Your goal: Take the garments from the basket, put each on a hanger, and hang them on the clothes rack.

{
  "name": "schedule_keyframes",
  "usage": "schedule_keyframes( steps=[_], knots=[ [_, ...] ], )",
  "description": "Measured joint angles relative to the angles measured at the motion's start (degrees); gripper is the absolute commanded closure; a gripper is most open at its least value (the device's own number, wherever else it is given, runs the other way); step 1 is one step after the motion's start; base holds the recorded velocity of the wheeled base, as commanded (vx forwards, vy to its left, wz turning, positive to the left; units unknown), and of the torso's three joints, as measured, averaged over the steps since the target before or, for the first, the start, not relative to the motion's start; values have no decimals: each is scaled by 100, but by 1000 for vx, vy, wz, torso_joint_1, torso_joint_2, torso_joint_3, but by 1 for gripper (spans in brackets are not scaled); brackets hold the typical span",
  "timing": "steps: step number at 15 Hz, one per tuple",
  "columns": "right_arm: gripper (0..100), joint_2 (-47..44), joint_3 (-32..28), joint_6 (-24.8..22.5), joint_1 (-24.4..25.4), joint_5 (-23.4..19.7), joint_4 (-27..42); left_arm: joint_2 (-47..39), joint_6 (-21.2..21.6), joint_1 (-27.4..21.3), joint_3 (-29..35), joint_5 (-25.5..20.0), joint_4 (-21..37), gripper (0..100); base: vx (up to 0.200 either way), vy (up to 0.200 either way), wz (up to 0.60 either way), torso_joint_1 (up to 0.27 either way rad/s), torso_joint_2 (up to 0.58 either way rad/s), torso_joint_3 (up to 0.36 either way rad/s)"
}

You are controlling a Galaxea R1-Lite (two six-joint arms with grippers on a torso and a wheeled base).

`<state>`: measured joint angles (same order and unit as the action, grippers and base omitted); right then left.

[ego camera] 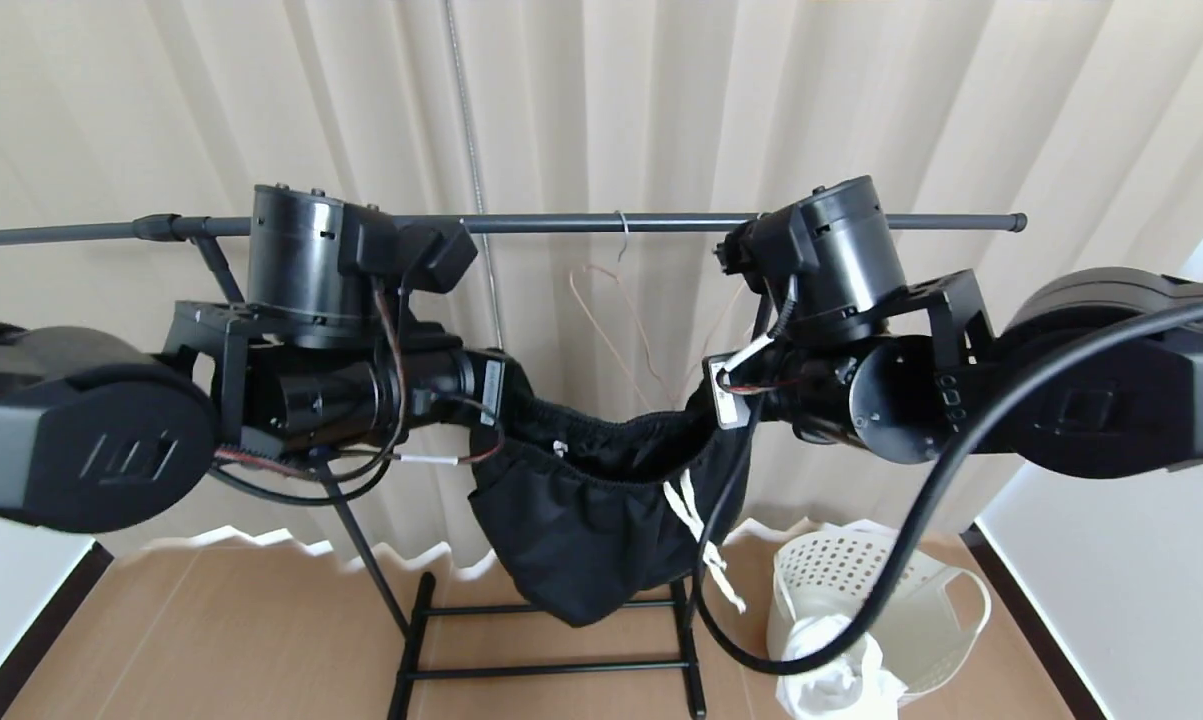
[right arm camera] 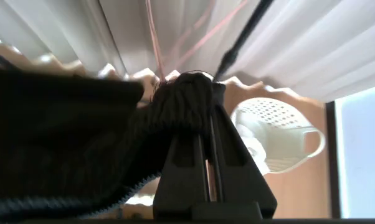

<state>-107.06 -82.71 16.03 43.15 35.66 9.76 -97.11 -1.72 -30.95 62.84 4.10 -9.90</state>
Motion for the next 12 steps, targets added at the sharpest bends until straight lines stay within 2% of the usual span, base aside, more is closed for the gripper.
schedule_keyframes(
  steps=[3, 6, 8, 9, 12],
  knots=[
    [100, -499, -794, 611, -68, 2, 2, 557, 262, -236, -1102, 6, -15, 100, 0, 0, 0, 0, 0, 0],
    [100, -958, -1425, 1240, -30, 2, -2, 896, 169, -895, -1788, 15, -20, 100, 0, 0, 0, 0, 0, 0],
    [100, -1168, -1714, 1514, 63, 2, -11, 896, -340, -1340, -1849, 22, -26, 100, 0, 0, 0, 0, 0, 0],
    [100, -1246, -1803, 1653, 111, 0, -6, 802, -758, -1570, -1768, 33, -22, 100, 0, 0, 0, 0, 0, 0],
    [100, -1358, -1894, 1744, 218, -20, -9, 434, -1543, -2035, -1403, 52, -4, 100, 0, 0, 0, 0, 0, 0]
  ],
)
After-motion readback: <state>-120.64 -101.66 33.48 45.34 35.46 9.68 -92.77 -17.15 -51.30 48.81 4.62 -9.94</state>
